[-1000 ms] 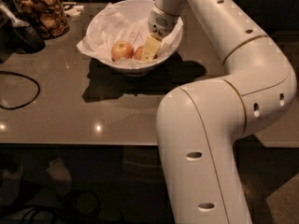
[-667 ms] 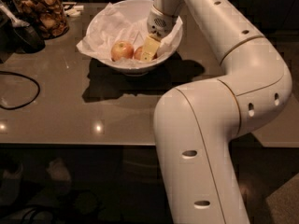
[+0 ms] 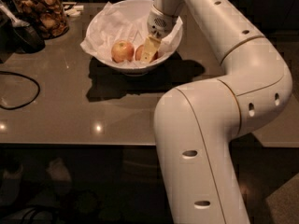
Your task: Pick apple from white bowl
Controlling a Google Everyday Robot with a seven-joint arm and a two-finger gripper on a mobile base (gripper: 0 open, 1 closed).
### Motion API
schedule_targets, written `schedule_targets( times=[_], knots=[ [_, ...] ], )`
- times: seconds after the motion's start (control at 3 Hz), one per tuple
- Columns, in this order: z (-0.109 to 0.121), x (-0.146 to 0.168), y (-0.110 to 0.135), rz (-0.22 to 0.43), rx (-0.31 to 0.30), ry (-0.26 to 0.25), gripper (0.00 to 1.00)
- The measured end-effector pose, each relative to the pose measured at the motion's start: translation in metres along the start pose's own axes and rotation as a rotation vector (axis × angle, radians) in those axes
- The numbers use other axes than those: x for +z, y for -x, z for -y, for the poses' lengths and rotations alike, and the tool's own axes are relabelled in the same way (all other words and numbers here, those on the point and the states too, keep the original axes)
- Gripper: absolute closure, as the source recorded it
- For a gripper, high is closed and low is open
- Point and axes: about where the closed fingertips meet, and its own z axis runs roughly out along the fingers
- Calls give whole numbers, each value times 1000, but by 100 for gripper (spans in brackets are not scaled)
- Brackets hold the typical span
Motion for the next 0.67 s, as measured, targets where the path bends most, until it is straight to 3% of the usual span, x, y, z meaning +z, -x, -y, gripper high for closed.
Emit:
schedule_targets(
  times=[0.33,0.67],
  knots=[
    [0,0,0,0,0,0,96],
    [6,-2,5,19,1,-33,100]
  ],
)
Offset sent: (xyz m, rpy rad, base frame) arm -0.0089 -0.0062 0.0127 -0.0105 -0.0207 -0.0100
